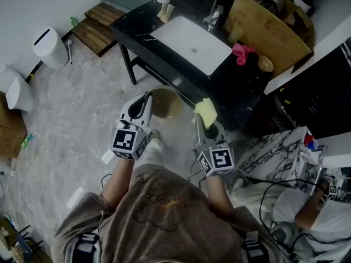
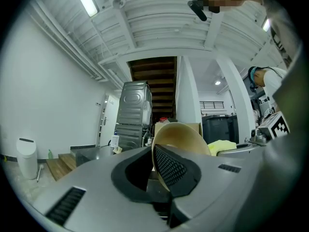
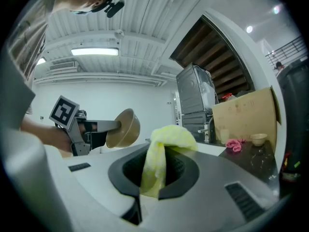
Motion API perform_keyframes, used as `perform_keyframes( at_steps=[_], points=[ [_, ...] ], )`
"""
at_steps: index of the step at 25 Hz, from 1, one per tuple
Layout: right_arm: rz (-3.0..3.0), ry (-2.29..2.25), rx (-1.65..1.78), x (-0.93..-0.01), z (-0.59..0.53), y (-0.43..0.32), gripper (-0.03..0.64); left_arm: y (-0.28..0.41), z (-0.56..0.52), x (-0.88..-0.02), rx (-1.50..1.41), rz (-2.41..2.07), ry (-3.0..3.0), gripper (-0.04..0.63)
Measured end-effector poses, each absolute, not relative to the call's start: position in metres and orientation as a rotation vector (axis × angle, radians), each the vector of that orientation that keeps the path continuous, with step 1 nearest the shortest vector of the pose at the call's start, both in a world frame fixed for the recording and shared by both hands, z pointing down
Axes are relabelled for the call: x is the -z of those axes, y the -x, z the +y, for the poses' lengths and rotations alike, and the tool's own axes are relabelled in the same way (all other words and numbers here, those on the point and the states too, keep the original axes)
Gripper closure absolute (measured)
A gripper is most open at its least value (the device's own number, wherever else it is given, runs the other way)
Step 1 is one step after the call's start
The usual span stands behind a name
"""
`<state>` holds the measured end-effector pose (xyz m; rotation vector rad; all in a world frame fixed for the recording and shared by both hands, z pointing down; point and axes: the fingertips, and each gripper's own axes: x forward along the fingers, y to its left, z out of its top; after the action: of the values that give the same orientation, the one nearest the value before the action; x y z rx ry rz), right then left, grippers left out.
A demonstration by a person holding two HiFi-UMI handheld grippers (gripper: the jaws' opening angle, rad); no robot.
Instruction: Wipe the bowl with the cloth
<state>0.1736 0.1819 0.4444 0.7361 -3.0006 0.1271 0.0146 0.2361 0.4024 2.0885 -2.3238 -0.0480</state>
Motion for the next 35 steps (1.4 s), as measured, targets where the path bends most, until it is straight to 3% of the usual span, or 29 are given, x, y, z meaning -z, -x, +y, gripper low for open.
perform_keyframes(
  at_steps=[18, 35],
  points=[
    [-2.939, -0.963, -0.121, -0.430, 0.035, -0.068, 0.597, 0.103, 0.071, -0.399, 0.030, -2.145, -2.232, 0.572],
    [-2.846, -1.070, -0.104, -0.435, -0.061, -0.056, 0.597, 0.117, -0.041, -0.417, -0.012, -1.999, -2.315, 0.572]
  ],
)
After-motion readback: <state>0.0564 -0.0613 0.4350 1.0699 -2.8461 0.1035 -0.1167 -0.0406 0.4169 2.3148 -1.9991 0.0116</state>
